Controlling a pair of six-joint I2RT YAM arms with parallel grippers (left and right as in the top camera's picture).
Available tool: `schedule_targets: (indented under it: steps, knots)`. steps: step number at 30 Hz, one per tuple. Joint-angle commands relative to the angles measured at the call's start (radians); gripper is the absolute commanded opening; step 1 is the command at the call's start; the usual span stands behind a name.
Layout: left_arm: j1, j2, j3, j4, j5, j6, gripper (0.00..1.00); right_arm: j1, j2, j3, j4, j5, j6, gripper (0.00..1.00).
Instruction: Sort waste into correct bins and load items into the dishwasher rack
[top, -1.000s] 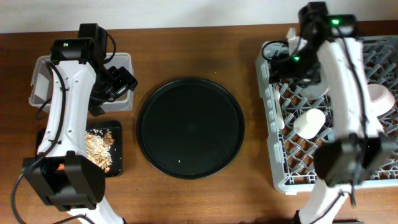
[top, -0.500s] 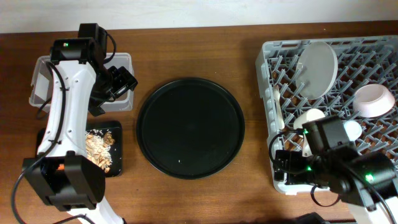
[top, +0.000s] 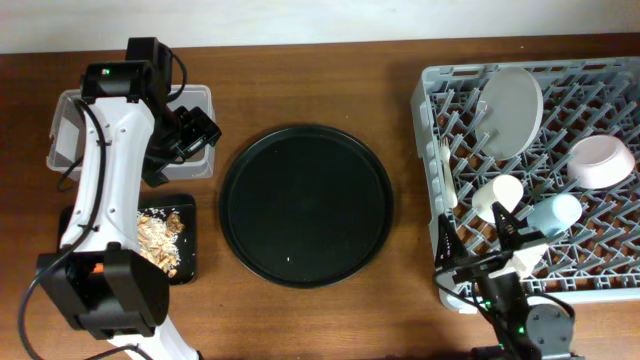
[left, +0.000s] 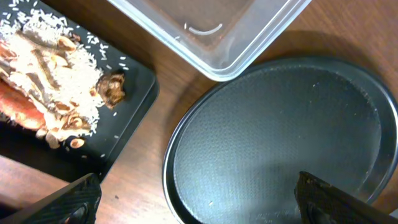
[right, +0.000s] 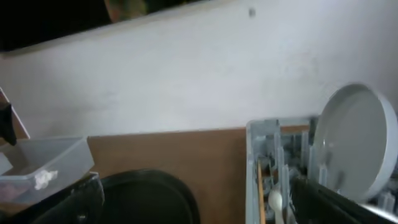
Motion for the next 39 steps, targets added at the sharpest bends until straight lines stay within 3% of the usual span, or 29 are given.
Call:
schedule_targets:
  steps: [1, 6, 8, 10, 28, 31, 33, 39]
  knots:
    - [0.002, 0.002, 0.001, 0.000, -0.007, 0.005, 0.99, -0.007, -0.043, -0.102, 0.144, 0.008, -0.014, 0.99]
    - [0.003, 0.002, 0.001, 0.000, -0.007, 0.005, 0.99, -0.007, -0.043, -0.143, 0.229, 0.140, -0.015, 0.99]
    - [0.002, 0.002, 0.001, 0.000, -0.007, 0.005, 0.99, -0.007, -0.043, -0.143, 0.153, 0.143, -0.016, 0.99]
    - [0.002, 0.002, 0.001, 0.000, -0.007, 0.005, 0.99, -0.007, -0.043, -0.143, -0.060, 0.143, -0.013, 0.99]
    - [-0.024, -0.018, 0.001, -0.014, -0.053, 0.031, 0.99, -0.007, -0.043, -0.143, -0.052, 0.136, -0.011, 0.99]
    - [-0.198, -0.137, -0.080, 0.294, -0.052, 0.380, 0.99, -0.007, -0.043, -0.143, -0.052, 0.136, -0.011, 0.99]
    - [-0.225, -0.229, -0.231, 0.452, -0.049, 0.399, 0.99, -0.007, -0.042, -0.143, -0.052, 0.136, -0.011, 0.99]
    - [-0.222, -0.818, -1.129, 1.120, -0.048, 0.442, 0.99, -0.007, -0.042, -0.143, -0.052, 0.136, -0.011, 0.99]
